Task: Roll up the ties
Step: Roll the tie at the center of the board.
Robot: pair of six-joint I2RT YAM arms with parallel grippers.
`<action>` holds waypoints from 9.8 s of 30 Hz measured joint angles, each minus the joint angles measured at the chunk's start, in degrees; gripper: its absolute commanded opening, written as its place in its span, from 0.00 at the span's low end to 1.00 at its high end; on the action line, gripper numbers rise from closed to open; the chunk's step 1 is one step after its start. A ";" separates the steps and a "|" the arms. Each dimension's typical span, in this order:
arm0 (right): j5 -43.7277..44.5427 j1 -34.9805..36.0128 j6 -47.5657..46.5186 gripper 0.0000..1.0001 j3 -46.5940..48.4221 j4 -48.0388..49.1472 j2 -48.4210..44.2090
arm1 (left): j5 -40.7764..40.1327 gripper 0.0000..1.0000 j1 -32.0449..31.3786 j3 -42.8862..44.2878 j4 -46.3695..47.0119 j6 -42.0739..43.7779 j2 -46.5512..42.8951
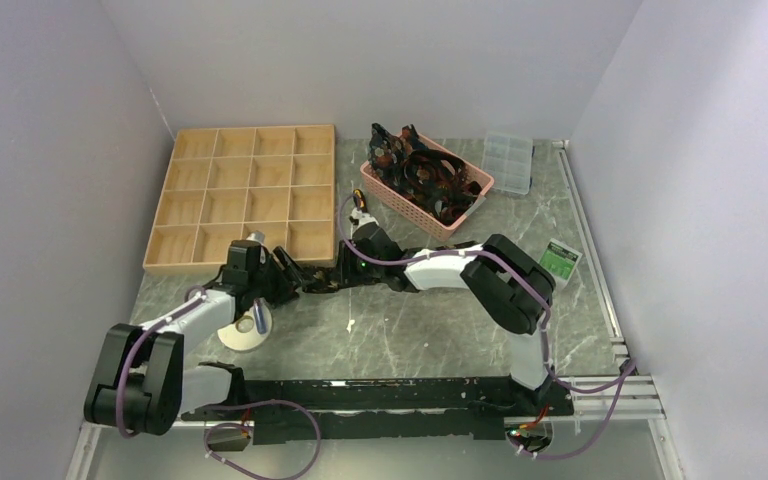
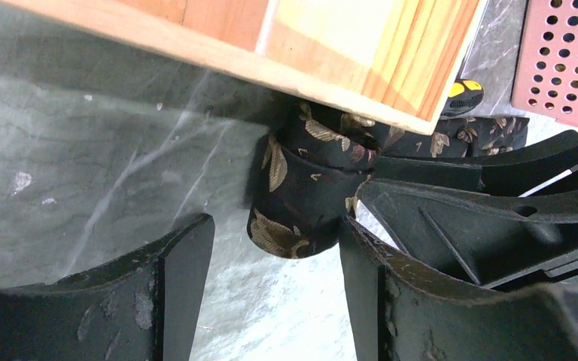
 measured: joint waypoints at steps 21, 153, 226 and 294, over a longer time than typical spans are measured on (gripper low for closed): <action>-3.48 -1.25 0.24 0.41 -1.03 2.45 0.24 | 2.97 0.03 0.04 2.84 4.37 3.43 6.54; 4.98 0.55 -5.60 0.51 -0.20 -8.02 -5.16 | -3.32 0.85 -3.26 6.08 -4.35 3.34 -0.52; 5.16 -5.03 -2.64 0.57 -12.68 -8.92 -24.26 | -25.18 0.03 -21.73 15.28 -15.10 4.20 12.87; -3.63 -0.83 3.43 0.58 0.04 -5.40 -4.90 | -25.57 0.11 -15.28 9.07 -23.87 4.02 -12.39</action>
